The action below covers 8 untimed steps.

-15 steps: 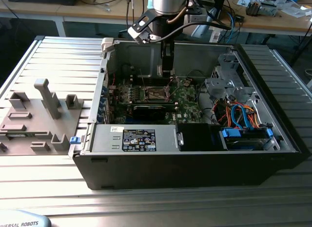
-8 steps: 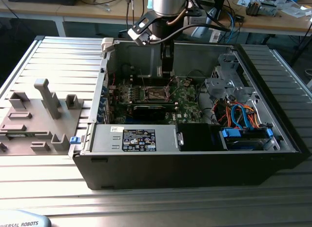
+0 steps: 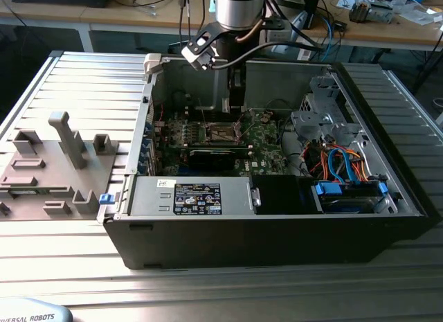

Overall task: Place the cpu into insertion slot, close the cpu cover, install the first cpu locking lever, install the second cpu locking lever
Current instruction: 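Place the cpu into insertion slot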

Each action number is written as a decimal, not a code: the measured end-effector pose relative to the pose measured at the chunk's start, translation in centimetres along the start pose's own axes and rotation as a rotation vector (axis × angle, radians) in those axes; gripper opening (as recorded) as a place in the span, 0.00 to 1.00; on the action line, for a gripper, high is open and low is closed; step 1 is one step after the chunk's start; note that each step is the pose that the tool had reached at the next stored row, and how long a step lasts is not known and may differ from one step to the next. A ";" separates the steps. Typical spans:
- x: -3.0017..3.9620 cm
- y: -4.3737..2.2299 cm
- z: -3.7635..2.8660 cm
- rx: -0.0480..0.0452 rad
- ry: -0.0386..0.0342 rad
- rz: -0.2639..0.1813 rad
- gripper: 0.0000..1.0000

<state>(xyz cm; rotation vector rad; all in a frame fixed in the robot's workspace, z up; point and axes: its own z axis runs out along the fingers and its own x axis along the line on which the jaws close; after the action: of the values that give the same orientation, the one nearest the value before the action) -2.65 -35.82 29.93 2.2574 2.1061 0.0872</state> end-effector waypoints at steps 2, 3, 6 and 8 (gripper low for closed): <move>0.00 0.00 0.06 -0.0001 0.0000 0.000 0.54; -0.01 -0.11 1.48 -0.0001 0.0000 0.000 0.54; -0.02 -0.23 2.97 0.0000 0.0000 0.000 0.54; -0.02 -0.23 3.02 0.0000 0.0000 0.000 0.54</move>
<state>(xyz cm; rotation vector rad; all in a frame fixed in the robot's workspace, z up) -2.65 -35.82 26.90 2.2574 2.1061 0.0873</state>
